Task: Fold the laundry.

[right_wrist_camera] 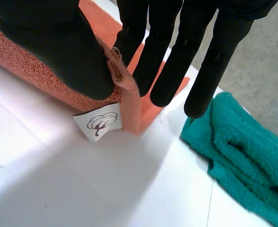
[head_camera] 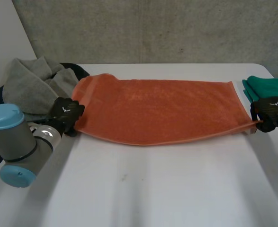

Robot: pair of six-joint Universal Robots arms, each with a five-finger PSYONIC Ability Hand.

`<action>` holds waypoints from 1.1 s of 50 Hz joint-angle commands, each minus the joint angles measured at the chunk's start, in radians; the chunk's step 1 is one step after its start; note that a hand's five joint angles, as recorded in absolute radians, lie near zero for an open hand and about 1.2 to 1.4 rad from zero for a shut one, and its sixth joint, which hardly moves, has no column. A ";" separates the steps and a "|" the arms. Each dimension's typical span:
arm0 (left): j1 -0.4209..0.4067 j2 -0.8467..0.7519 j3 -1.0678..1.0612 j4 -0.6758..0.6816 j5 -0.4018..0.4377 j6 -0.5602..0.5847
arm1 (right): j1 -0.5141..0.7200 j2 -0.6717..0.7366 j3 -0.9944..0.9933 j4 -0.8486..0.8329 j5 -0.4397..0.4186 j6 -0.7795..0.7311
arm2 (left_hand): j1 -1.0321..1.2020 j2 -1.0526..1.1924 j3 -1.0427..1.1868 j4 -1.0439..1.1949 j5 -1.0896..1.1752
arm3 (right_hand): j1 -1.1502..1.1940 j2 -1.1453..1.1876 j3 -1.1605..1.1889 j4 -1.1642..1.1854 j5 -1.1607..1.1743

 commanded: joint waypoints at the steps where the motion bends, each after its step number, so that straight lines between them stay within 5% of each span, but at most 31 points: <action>1: 0.031 0.018 -0.017 -0.014 -0.007 0.036 | -0.017 -0.011 -0.012 0.019 0.023 -0.001 | -0.090 -0.084 -0.092 -0.085 -0.078 | 0.278 0.222 0.210 0.202 0.207; 6: 0.051 0.067 -0.071 -0.005 0.007 0.075 | -0.029 -0.009 -0.023 0.034 0.027 -0.010 | 0.044 0.050 0.042 0.050 0.056 | 0.278 0.222 0.210 0.202 0.207; 7: 0.054 0.075 -0.080 -0.002 0.013 0.076 | -0.029 -0.009 -0.023 0.037 0.027 -0.013 | 0.179 0.185 0.177 0.184 0.191 | 0.278 0.222 0.210 0.202 0.207; 8: 0.059 0.090 -0.100 0.006 0.041 0.078 | -0.031 -0.011 -0.020 0.051 0.023 -0.016 | 0.584 0.590 0.582 0.590 0.596 | 0.278 0.222 0.210 0.202 0.207; 10: 0.068 0.107 -0.124 0.008 0.088 0.069 | -0.029 -0.011 -0.020 0.075 0.021 -0.022 | 0.738 0.743 0.735 0.743 0.749 | 0.278 0.222 0.210 0.202 0.207; 15: 0.079 0.139 -0.155 0.002 0.177 0.040 | -0.025 -0.020 -0.023 0.143 0.016 -0.048 | 0.738 0.743 0.735 0.743 0.749 | 0.278 0.222 0.210 0.202 0.207; 25: 0.112 0.248 -0.204 -0.132 0.222 -0.008 | -0.067 -0.071 -0.055 0.351 0.000 -0.171 | 0.738 0.743 0.735 0.743 0.749 | 0.278 0.222 0.210 0.202 0.207; 27: 0.115 0.245 -0.201 -0.141 0.234 -0.013 | -0.069 -0.071 -0.058 0.362 -0.011 -0.179 | 0.338 0.344 0.336 0.344 0.350 | 0.278 0.222 0.210 0.202 0.207; 28: 0.115 0.236 -0.194 -0.149 0.242 -0.013 | -0.066 -0.069 -0.058 0.359 -0.017 -0.179 | -0.057 -0.051 -0.059 -0.051 -0.045 | 0.278 0.222 0.210 0.202 0.207; 55: 0.065 -0.080 0.131 -0.187 0.161 0.064 | -0.051 -0.014 -0.021 0.241 -0.013 -0.147 | 0.118 0.124 0.116 0.124 0.130 | 0.278 0.222 0.210 0.202 0.207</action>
